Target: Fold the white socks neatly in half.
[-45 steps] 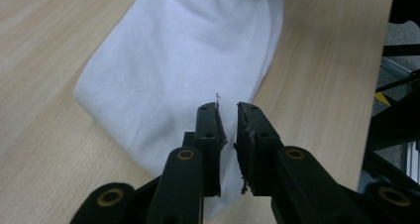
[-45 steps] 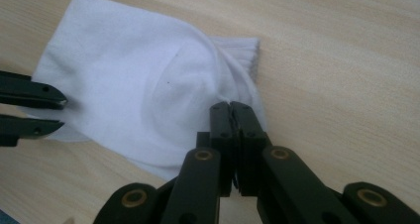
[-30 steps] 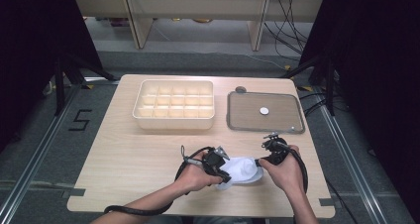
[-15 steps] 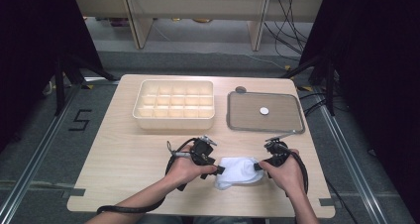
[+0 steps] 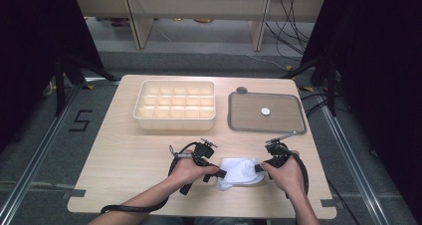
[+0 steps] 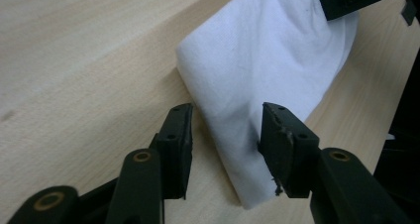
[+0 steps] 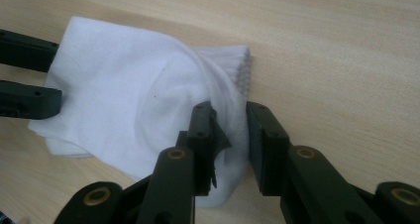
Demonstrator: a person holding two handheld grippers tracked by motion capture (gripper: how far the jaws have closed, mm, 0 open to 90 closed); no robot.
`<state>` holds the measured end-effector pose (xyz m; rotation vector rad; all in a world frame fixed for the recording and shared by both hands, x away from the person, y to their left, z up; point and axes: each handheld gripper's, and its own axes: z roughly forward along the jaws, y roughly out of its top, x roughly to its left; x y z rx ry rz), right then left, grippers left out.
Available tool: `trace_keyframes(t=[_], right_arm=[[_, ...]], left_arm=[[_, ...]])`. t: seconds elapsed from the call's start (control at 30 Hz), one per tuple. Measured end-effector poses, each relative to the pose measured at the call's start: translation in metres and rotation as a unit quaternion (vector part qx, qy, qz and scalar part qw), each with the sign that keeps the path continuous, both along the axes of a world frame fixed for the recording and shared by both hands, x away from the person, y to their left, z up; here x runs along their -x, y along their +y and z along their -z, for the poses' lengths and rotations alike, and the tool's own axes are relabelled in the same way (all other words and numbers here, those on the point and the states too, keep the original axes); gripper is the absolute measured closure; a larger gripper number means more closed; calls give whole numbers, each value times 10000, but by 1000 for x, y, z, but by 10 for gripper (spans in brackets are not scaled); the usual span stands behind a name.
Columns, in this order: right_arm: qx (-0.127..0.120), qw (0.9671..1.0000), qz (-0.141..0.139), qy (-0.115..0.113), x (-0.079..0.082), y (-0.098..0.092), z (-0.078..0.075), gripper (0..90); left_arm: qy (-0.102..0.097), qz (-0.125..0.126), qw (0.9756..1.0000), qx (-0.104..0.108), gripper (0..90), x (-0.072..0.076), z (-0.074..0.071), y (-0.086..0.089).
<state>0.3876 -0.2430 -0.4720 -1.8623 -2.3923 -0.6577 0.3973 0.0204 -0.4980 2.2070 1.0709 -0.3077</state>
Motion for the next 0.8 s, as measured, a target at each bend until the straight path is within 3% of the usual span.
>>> trace_keyframes(t=[0.07,0.2,0.27,0.37,0.4,0.5,0.53,0.57,0.6,0.7,0.73,0.77,0.8], right_arm=[[-63,10000,-68,-11,0,-2,1,743],[-71,10000,62,7,1,-1,1,746],[-85,9999,103,62,1,-1,2,749],[-99,9999,73,34,1,-1,2,751],[-97,9999,70,27,1,-1,3,751],[-79,10000,51,0,2,1,3,753],[-45,10000,64,45,2,3,2,754],[-102,9997,-136,-186,1,2,4,755],[-89,10000,6,25,2,5,2,756],[-75,10000,28,54,2,9,2,761],[-47,10000,-41,-42,1,8,3,762],[-38,10000,40,54,2,10,2,764],[-77,10000,31,13,2,11,2,764]], left_arm=[[160,-70,9997,154,587,-1,2,-1],[170,-22,9998,117,646,-2,3,-1],[210,21,9996,198,737,-3,5,-2],[222,89,9993,286,803,-4,6,-2],[251,-82,9988,407,816,-3,5,-3],[265,-10,9987,428,822,-3,4,-1],[250,176,9989,368,822,-5,0,3],[250,176,9989,368,821,-5,0,3],[301,-1,9982,513,819,-3,-3,2],[309,70,9980,553,808,-6,-8,8],[353,-56,9974,631,804,-5,-10,7],[377,-52,9971,653,802,-5,-11,8],[360,63,9975,604,799,-6,-12,11]])
